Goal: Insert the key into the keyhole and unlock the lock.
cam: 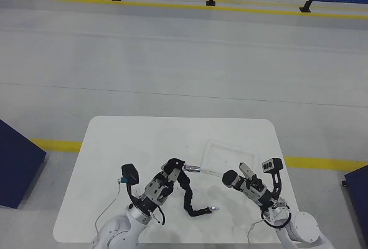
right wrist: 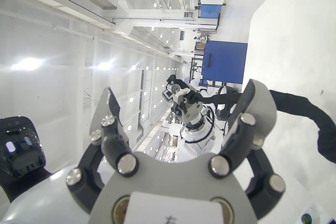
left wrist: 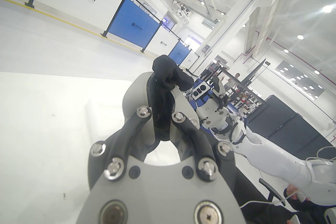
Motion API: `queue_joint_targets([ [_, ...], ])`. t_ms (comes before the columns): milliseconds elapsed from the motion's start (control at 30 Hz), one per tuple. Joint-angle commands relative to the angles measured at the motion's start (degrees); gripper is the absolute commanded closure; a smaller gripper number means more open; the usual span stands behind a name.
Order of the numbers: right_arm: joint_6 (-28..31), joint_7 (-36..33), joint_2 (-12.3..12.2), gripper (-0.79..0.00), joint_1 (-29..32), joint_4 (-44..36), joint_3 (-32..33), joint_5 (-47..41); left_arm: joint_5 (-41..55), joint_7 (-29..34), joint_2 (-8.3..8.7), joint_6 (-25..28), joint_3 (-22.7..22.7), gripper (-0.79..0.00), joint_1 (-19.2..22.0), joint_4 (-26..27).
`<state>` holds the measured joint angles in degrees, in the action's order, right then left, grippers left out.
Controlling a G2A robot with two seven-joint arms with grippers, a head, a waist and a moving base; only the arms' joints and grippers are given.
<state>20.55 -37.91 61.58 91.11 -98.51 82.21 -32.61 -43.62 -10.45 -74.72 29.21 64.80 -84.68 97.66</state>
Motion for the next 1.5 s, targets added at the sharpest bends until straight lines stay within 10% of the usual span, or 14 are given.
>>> queue_joint_targets([
  [0,-0.13,-0.03,-0.01,-0.785,0.00,-0.02,0.01,-0.07,0.00,0.00,0.00,0.00,0.00,0.000,0.00,0.00],
  [267,-0.13,-0.03,-0.01,-0.785,0.00,-0.02,0.01,-0.07,0.23,3.55,0.36,-4.55,4.04,0.000,1.90,5.46],
  [733,-0.13,-0.03,-0.01,-0.785,0.00,-0.02,0.01,-0.07,-0.11,8.31,-0.67,-11.97,4.13,0.000,18.91,1.71],
  [1467,-0.13,-0.03,-0.01,-0.785,0.00,-0.02,0.01,-0.07,-19.73,11.55,-0.56,-16.43,0.94,0.000,19.07,-23.13],
])
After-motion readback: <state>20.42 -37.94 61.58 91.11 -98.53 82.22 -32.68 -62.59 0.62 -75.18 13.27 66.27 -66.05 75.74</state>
